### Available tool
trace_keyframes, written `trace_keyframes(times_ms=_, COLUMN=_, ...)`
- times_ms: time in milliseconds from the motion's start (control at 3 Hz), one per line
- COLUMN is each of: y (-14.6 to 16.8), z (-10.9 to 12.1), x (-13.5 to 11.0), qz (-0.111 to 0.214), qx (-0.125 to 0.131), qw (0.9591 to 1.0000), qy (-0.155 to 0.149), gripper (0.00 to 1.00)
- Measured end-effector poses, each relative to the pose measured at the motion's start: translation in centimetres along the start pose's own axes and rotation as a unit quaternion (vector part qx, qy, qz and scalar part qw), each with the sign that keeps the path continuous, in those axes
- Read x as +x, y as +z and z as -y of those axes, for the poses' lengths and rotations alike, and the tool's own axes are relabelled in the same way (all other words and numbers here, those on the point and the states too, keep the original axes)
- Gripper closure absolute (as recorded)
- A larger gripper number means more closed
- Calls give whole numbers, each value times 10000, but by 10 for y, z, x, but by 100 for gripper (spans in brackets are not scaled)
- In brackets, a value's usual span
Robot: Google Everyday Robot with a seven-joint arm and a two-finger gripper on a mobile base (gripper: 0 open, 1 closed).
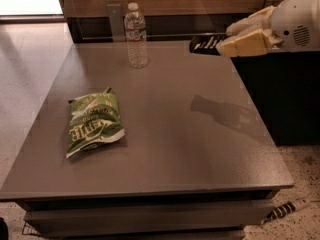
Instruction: Pick rxbar chocolate
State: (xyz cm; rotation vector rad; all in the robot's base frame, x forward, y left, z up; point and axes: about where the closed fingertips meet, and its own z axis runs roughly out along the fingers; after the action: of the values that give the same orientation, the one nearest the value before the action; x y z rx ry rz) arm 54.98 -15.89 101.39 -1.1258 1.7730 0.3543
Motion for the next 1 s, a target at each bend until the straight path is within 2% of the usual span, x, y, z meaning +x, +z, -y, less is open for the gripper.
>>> trace_keyframes(times_ms=333, y=47, z=57, x=-38, qz=-120, qx=334, qw=9994, qy=-2, gripper=100)
trace_keyframes(times_ms=667, y=54, z=60, x=-38, qz=-166, qx=329, qw=9993, qy=14, gripper=100)
trace_keyframes(times_ms=1000, y=91, z=74, x=-24, qz=-141, qx=349, qw=9989, qy=271, gripper=100)
